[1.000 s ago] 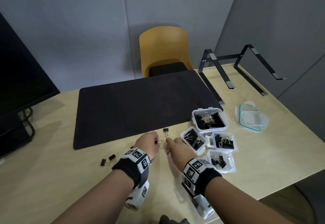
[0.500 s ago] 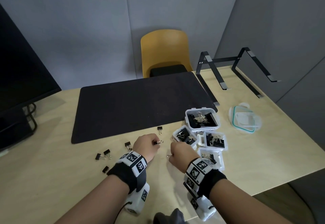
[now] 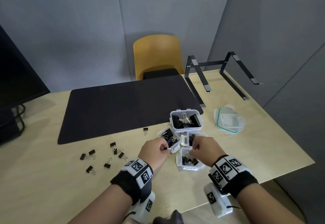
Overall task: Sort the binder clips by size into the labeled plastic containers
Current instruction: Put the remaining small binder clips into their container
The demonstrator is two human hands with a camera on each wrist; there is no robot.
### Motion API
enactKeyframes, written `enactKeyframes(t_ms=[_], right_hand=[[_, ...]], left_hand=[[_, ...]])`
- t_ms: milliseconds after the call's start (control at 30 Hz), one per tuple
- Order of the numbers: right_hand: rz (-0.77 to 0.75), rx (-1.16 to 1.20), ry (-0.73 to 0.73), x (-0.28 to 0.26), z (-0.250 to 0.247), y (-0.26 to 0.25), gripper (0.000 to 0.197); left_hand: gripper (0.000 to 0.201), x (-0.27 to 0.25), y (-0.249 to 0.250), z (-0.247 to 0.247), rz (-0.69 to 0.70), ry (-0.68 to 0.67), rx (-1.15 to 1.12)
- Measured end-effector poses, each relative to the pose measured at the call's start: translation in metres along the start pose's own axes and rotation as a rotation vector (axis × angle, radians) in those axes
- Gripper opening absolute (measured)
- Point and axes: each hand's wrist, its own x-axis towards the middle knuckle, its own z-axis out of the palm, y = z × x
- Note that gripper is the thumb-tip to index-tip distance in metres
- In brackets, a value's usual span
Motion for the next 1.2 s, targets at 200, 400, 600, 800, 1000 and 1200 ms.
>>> enactKeyframes(t_ms=[200, 400, 600, 800, 1000, 1200], right_hand=[[0.029, 0.066, -0.028, -0.003, 0.004, 0.023, 0.012], [0.006, 0.086, -0.046, -0.003, 0.003, 0.027, 0.014], [-0.051, 0.127, -0.004, 0.000, 0.003, 0.014, 0.010], [-0.093, 0.156, 0.046, 0.007, 0.009, -0.012, 0.013], [-0.148, 0.184, 0.032, 0.018, 0.019, -0.055, 0.014], [-0.187, 0.162, -0.037, 0.034, 0.053, -0.098, 0.024]], left_hand=[[0.007, -0.003, 0.023, 0.026, 0.066, -0.037, 0.017], [0.008, -0.002, 0.028, 0.039, 0.132, -0.034, -0.005], [0.018, -0.002, 0.013, 0.043, 0.072, -0.011, -0.113], [0.020, -0.009, -0.011, 0.027, 0.086, 0.033, -0.071], [0.020, -0.014, -0.067, -0.015, -0.027, 0.132, 0.059], [0.017, -0.009, -0.105, -0.050, -0.149, 0.114, 0.199]])
